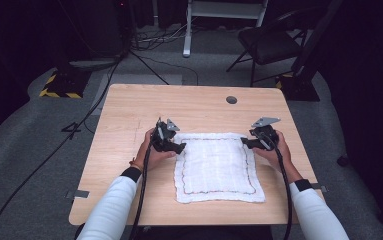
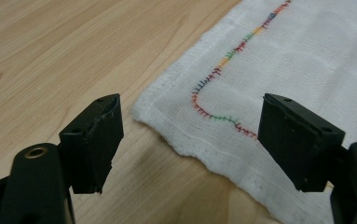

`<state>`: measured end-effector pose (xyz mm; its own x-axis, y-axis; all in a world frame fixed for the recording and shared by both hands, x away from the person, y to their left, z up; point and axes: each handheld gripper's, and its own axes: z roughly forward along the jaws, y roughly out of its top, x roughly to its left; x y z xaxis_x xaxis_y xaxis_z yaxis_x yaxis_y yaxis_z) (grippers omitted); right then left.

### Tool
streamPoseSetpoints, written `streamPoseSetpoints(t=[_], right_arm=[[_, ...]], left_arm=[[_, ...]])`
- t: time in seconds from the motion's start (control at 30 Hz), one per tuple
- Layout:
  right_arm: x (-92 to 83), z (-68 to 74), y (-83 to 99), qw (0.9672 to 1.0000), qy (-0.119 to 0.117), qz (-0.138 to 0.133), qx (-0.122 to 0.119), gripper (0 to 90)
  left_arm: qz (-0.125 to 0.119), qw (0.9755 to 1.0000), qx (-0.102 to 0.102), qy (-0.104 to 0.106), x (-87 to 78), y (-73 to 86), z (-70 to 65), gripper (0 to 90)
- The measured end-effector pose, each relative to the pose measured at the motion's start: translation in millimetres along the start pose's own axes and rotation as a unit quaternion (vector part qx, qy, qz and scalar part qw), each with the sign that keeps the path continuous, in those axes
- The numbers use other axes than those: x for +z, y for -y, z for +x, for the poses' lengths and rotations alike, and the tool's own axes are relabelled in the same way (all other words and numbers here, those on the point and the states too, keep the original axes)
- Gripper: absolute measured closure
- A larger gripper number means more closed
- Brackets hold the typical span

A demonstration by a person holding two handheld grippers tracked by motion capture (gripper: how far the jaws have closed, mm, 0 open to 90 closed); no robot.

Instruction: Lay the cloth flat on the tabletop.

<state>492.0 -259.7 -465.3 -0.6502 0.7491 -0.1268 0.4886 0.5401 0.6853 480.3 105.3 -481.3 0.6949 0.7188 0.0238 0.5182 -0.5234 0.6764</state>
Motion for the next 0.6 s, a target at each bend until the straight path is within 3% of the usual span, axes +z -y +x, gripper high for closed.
streamPoseSetpoints(t=[0.13, 0.27, 0.47, 0.6], right_arm=[[14.2, -2.0, -6.4, 0.9999, 0.001, 0.006, 0.008, 45.9], [30.4, -7.0, -5.5, 0.9993, -0.011, 0.02, 0.031, 45.7], [37.0, -14.4, -2.4, 0.9977, -0.03, 0.022, 0.056, 44.9], [37.1, -14.5, -2.6, 0.9971, -0.045, 0.022, 0.057, 53.9]], left_arm=[[0.01, 0.9999, -0.007, -0.01, 11.4, -5.6, 5.4, 22.3], [0.023, 0.9996, -0.012, -0.011, 19.6, -7.1, 8.2, 22.2], [0.019, 0.9993, -0.028, 0.017, 23.9, -4.8, 14.5, 22.6], [0.024, 0.9993, -0.022, 0.022, 23.3, -5.9, 15.0, 24.7]])
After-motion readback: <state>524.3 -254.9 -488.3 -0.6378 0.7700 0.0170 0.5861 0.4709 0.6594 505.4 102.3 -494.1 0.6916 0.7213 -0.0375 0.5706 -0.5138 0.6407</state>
